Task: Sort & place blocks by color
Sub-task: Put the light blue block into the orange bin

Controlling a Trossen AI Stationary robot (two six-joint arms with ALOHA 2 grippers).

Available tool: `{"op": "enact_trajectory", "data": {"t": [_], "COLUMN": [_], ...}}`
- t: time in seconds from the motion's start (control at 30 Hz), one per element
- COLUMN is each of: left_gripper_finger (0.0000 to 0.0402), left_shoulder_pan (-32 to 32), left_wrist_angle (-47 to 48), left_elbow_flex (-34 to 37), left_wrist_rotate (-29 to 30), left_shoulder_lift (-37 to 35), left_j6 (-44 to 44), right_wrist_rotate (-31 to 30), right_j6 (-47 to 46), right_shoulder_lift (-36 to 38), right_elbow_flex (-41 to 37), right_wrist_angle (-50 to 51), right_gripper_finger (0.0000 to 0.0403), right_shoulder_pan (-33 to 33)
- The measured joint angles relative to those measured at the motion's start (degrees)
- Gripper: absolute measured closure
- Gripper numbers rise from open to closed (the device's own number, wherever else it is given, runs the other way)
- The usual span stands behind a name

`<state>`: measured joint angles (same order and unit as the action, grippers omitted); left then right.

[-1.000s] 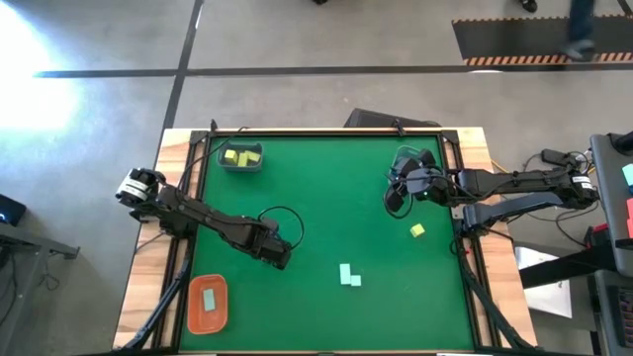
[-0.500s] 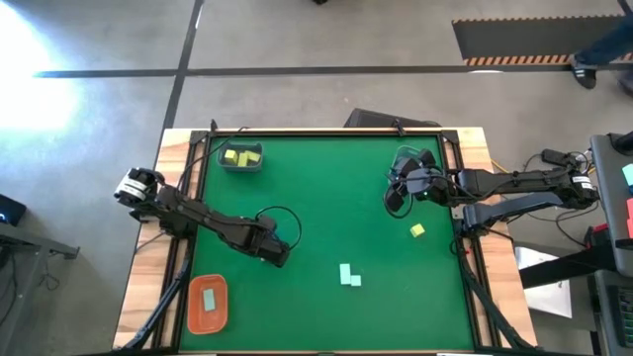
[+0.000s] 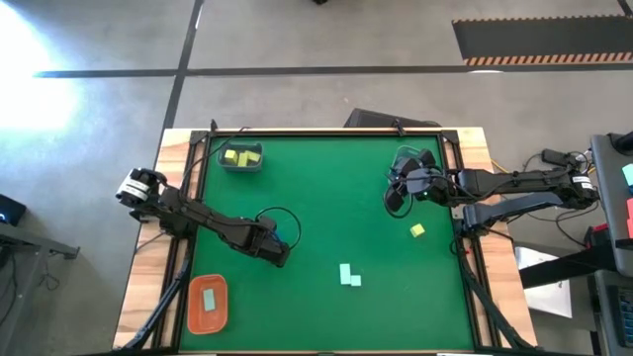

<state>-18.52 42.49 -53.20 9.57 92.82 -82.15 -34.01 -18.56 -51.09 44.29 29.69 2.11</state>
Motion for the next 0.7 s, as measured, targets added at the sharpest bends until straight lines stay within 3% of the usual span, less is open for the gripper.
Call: {"op": "enact_trajectory", "data": {"t": [0.23,0.53,0.7], "left_gripper_finger": [0.0226,0.0363,0.0363], "left_shoulder_pan": [-0.09,-0.13,-0.13], "left_wrist_angle": [-0.1,-0.01,0.8], "left_elbow_flex": [0.08,0.08,-0.61], "left_wrist_rotate": [0.01,0.05,0.08], "left_shoulder_lift": [0.0,-0.06,-0.18], "left_j6": [0.02,0.51,1.73], "right_wrist_rotate": [0.03,0.05,0.05], "right_j6": [0.08,0.0,0.05], "right_shoulder_lift": [0.0,0.0,0.0], "right_elbow_flex": [0.0,0.0,0.0], "right_wrist_angle": [0.02,0.04,0.04], "right_gripper_finger": [0.0319,0.0319,0.0319], "right_shoulder_pan": [-0.02,-0.01,-0.01]}}
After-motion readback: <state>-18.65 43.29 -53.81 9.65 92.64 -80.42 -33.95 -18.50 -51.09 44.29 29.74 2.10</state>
